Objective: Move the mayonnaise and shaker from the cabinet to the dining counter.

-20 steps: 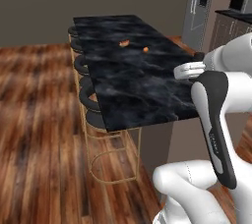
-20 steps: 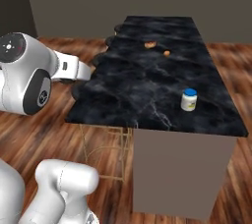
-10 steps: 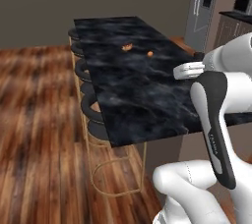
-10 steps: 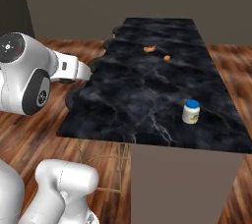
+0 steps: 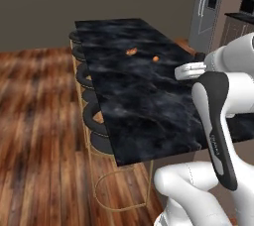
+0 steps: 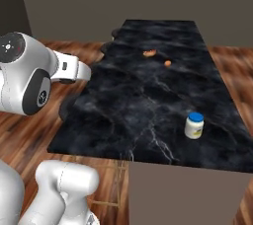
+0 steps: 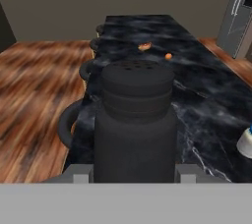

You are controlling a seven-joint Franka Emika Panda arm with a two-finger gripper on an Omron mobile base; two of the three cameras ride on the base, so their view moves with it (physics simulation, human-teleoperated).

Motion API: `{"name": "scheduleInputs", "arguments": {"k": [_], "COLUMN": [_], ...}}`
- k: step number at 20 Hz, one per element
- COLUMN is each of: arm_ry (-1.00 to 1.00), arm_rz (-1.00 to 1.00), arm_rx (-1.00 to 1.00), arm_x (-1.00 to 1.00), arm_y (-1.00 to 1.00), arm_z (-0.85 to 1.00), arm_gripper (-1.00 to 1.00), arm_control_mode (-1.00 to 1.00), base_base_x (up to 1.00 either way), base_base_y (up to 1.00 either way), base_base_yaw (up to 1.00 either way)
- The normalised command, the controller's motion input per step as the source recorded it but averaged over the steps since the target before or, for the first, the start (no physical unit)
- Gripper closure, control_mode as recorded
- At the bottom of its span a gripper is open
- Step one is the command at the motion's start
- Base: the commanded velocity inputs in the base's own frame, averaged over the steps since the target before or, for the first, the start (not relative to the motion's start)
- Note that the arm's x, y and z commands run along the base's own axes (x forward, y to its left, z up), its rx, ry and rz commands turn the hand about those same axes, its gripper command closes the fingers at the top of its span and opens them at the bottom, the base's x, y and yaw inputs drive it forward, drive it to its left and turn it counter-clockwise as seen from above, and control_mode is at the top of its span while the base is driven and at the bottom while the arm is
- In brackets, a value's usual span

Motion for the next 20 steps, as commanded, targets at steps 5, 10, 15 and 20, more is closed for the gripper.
{"name": "scheduleInputs", "arguments": {"k": [5,10,15,20], "arm_ry": [0.00,0.00,0.00,0.00], "arm_rz": [0.00,0.00,0.00,0.00], "arm_rx": [0.00,0.00,0.00,0.00], "arm_x": [0.00,0.00,0.00,0.00], "arm_y": [0.00,0.00,0.00,0.00], "arm_z": [0.00,0.00,0.00,0.00], "arm_gripper": [1.00,1.00,1.00,1.00], "arm_control_mode": [1.00,1.00,1.00,1.00], "base_base_x": [0.44,0.49,0.48,0.43], "base_base_y": [0.00,0.00,0.00,0.00], "base_base_yaw": [0.00,0.00,0.00,0.00]}}
